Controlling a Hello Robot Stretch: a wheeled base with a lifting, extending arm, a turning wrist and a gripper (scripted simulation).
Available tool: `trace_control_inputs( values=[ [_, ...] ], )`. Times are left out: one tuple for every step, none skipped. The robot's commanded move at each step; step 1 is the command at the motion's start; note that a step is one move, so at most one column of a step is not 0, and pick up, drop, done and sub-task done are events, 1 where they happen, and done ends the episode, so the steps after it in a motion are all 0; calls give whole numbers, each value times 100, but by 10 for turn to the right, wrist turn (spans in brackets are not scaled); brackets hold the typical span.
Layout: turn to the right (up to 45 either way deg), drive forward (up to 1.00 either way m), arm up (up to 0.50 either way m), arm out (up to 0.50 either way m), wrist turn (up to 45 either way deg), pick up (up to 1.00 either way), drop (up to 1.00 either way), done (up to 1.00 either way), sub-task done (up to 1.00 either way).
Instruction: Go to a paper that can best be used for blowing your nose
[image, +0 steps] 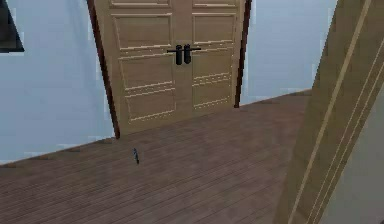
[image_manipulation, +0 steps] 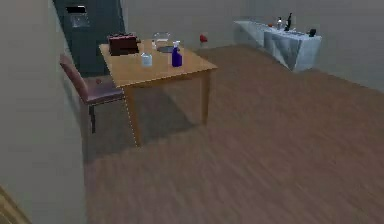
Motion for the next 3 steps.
trace_control_inputs(
  values=[
    [0,95,0,0,0,0,0,0,0],
    [450,0,0,0,0,0,0,0,0],
    [120,0,0,0,0,0,0,0,0]
  ],
)
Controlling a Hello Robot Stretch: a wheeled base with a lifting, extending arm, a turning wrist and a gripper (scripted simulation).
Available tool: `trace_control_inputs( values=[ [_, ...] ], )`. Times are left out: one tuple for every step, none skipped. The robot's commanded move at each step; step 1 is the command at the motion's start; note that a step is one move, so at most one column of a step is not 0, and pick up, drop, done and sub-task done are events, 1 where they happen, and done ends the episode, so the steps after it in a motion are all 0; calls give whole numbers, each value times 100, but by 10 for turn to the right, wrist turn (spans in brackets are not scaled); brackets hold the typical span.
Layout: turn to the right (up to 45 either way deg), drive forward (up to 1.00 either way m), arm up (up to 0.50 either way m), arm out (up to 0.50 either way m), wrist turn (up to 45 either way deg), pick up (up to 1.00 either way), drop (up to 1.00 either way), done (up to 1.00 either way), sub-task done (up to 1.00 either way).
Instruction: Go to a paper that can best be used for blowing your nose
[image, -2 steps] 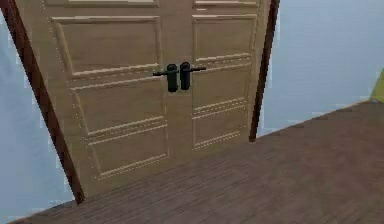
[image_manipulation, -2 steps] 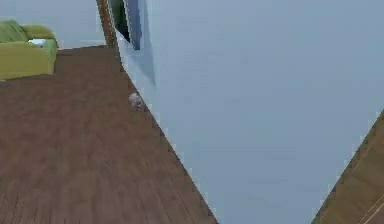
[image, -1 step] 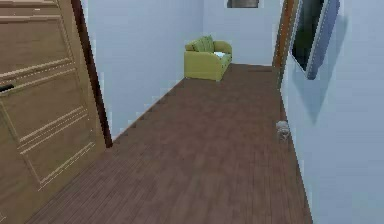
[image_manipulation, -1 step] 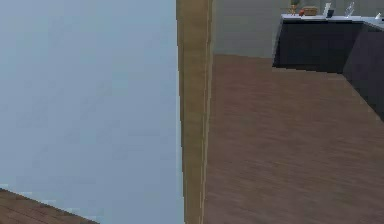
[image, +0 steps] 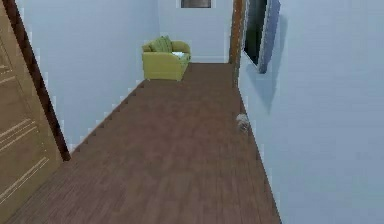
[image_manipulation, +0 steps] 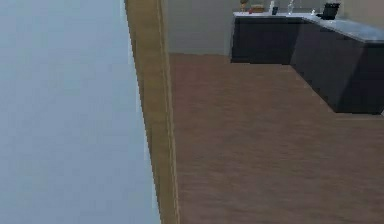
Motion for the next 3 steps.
trace_control_inputs(
  values=[
    [30,0,0,0,0,0,0,0,0],
    [-450,0,0,0,0,0,0,0,0],
    [-450,0,0,0,0,0,0,0,0]
  ],
)
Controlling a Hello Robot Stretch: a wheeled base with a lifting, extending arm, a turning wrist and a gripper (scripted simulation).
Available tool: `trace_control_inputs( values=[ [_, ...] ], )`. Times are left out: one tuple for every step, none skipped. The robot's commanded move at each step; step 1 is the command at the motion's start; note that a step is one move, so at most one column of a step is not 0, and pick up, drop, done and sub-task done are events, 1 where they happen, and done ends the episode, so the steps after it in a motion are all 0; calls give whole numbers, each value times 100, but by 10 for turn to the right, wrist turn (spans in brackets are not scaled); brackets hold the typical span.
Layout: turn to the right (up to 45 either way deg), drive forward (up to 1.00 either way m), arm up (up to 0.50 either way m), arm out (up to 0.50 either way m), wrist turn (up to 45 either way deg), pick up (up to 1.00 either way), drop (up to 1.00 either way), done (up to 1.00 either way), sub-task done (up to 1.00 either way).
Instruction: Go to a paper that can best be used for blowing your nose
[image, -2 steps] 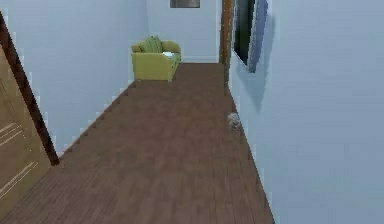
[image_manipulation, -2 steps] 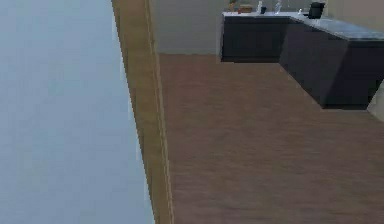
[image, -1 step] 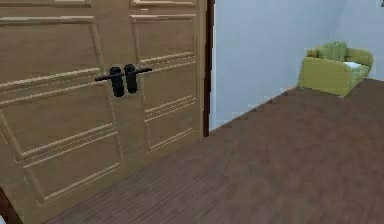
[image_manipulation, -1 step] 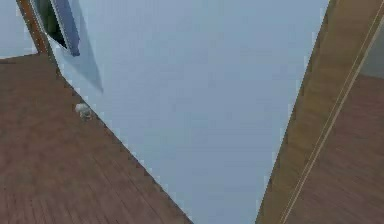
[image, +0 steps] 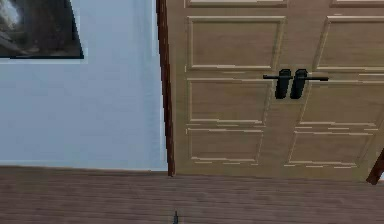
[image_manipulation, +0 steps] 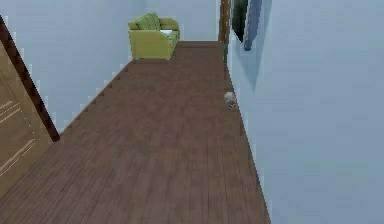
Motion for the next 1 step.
trace_control_inputs(
  values=[
    [0,5,0,0,0,0,0,0,0]
  ],
)
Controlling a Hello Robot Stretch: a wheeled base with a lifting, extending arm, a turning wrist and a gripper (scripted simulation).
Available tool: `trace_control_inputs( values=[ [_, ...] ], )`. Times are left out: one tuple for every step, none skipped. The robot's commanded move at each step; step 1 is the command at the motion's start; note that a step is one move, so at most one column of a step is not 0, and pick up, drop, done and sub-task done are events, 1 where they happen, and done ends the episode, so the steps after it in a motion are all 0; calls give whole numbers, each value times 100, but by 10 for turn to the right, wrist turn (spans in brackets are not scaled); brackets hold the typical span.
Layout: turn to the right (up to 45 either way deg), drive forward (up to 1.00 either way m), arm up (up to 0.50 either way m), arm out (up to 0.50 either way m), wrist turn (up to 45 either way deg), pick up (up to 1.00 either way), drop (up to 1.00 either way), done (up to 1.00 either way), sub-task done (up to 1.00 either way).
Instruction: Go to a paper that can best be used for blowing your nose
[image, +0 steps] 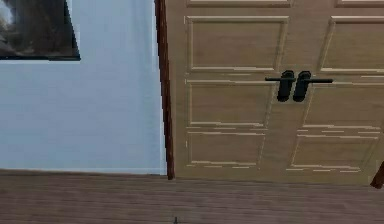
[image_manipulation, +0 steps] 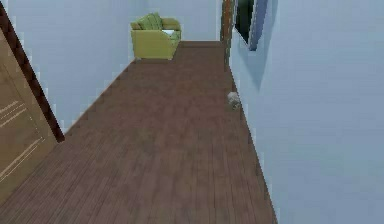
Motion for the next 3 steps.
trace_control_inputs(
  values=[
    [450,0,0,0,0,0,0,0,0],
    [420,0,0,0,0,0,0,0,0],
    [0,100,0,0,0,0,0,0,0]
  ],
)
